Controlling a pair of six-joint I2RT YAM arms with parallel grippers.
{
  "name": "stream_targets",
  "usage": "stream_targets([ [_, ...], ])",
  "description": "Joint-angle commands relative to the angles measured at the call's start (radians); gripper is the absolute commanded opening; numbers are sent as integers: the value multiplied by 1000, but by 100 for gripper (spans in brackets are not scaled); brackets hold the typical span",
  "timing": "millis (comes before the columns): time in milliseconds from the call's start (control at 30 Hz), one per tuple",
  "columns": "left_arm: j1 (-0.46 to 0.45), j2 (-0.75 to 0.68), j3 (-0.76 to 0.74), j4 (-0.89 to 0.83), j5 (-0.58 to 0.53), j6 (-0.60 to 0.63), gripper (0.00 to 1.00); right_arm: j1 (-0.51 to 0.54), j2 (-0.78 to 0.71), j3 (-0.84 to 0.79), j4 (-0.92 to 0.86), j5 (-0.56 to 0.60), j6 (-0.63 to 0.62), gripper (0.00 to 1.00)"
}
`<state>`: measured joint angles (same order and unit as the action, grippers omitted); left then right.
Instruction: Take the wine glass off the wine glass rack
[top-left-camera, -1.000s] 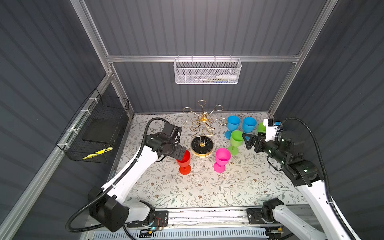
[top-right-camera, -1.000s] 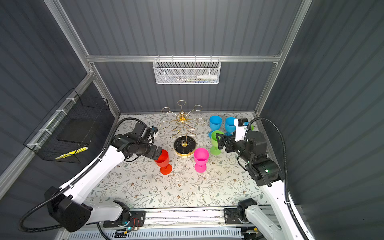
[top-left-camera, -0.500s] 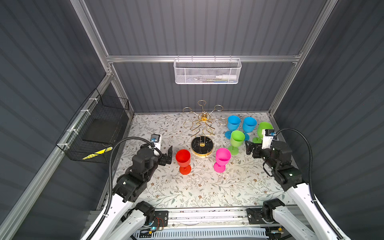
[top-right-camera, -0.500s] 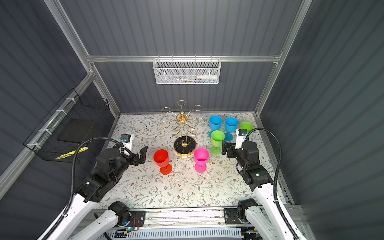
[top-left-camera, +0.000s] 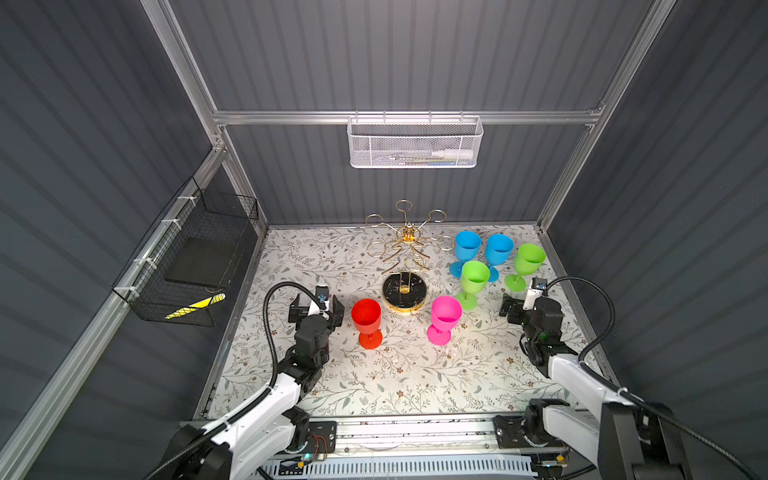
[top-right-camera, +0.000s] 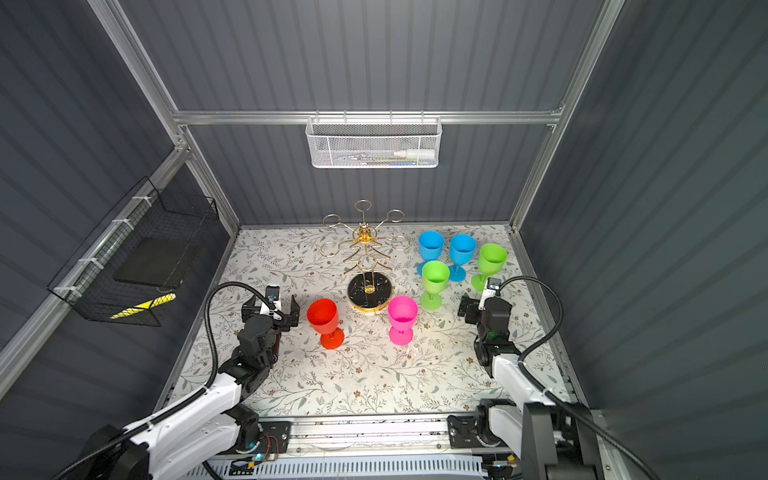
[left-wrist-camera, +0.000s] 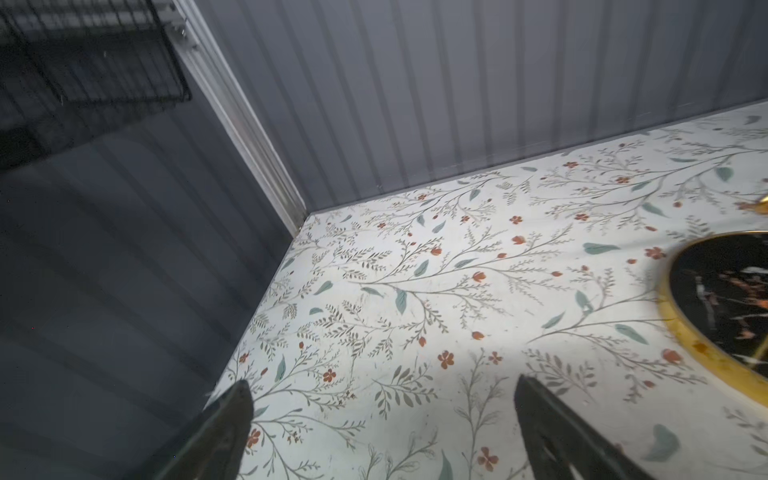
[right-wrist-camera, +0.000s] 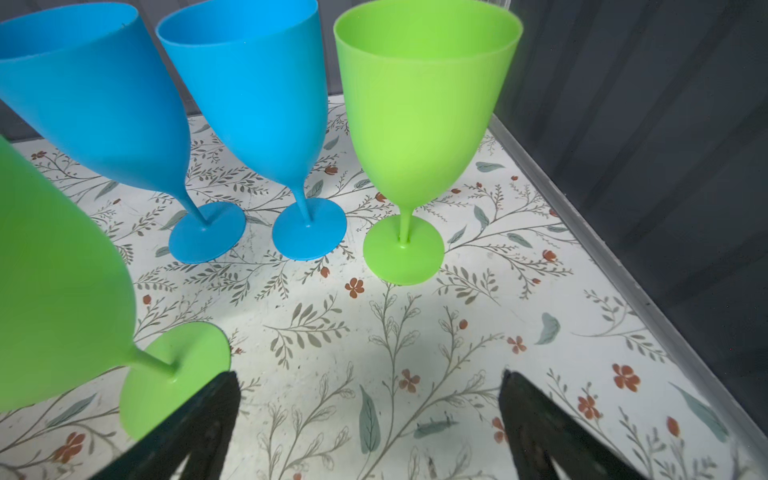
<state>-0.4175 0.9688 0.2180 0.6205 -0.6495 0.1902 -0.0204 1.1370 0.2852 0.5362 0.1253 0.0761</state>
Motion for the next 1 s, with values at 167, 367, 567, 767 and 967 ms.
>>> stream_targets([
  [167,169,254,-121,478,117,-49,100,-48,203,-52,497,-126,-17,99],
  [367,174,595,-132,896,177,3,100,-49,336,-141,795,-114,-12,99],
  [567,204,526,-77,701,219,-51,100,-47,339,-142,802,-75,-2,99],
  [767,207,513,-7,548,244,-56,100,-47,322,-82,667,-56,6,99],
  [967,215,778,-10,834,317,-65,100,-47,321,-52,611,-59,7,99],
])
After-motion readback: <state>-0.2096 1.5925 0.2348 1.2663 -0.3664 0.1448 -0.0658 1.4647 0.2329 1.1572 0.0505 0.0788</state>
